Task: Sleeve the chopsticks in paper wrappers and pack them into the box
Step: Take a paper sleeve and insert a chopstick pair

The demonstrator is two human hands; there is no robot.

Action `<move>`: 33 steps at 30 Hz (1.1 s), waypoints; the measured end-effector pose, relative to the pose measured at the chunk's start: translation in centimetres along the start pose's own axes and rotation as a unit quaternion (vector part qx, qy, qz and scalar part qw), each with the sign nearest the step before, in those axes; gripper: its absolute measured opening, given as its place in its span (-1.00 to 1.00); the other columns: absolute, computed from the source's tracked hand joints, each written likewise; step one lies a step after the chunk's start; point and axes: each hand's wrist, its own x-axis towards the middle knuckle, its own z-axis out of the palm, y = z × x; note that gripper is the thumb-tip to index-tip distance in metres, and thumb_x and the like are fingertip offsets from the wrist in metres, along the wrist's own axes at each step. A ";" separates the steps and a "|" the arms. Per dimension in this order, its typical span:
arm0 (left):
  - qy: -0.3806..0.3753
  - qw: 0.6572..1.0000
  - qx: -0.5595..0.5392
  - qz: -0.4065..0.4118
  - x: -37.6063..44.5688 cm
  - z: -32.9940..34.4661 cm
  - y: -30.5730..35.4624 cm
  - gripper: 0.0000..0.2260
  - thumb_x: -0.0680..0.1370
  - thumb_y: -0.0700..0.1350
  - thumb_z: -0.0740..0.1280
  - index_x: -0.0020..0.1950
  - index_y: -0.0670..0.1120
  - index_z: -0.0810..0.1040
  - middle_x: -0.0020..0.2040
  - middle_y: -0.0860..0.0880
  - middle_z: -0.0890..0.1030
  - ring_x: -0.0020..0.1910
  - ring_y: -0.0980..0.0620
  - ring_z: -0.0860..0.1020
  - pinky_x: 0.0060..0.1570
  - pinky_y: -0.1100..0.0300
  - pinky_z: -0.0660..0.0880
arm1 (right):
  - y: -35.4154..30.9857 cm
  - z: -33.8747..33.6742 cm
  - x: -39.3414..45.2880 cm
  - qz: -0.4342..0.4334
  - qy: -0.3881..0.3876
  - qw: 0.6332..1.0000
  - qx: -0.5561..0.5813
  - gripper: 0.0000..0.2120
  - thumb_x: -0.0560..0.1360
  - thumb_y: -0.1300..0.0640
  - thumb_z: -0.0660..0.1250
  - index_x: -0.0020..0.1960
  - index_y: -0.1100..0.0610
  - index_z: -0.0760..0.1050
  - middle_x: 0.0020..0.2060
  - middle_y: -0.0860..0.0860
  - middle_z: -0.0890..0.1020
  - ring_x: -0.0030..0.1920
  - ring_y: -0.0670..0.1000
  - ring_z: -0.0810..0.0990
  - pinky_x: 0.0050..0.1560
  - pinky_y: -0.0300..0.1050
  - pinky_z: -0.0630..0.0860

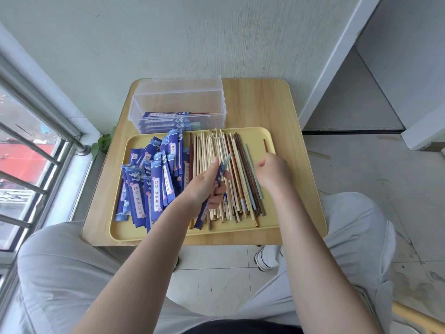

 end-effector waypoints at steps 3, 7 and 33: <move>-0.011 1.000 -0.012 -0.004 0.0 0.1 -0.2 -0.54 0.67 0.26 0.04 0.07 -0.12 0.44 -0.39 0.00 0.28 -0.48 0.06 0.19 -0.49 0.23 0.22 | 0.3 0.8 -0.4 0.033 -0.059 0.990 -0.126 -0.90 0.62 0.22 0.22 0.06 0.20 0.49 -0.26 0.03 0.47 -0.37 0.00 0.41 -0.46 -0.19 0.23; -0.007 1.000 -0.026 0.005 0.1 -0.1 -0.3 -0.59 0.71 0.17 0.05 0.06 -0.15 0.46 -0.38 0.00 0.39 -0.47 0.06 0.30 -0.48 0.23 0.29 | -0.1 1.2 -0.4 0.026 -0.057 0.984 -0.166 -0.91 0.61 0.25 0.22 0.07 0.21 0.48 -0.23 0.06 0.49 -0.32 0.05 0.47 -0.41 -0.16 0.34; -0.081 0.994 0.056 -0.042 -0.8 -1.0 0.0 -0.61 0.70 0.01 0.06 -0.04 -0.19 0.56 -0.32 -0.12 0.48 -0.46 -0.02 0.37 -0.39 0.17 0.40 | -1.0 -2.7 0.3 -0.013 0.143 0.873 0.466 -0.63 0.67 -0.08 0.15 -0.25 0.05 0.44 -0.45 -0.06 0.41 -0.44 -0.03 0.36 -0.33 -0.08 0.31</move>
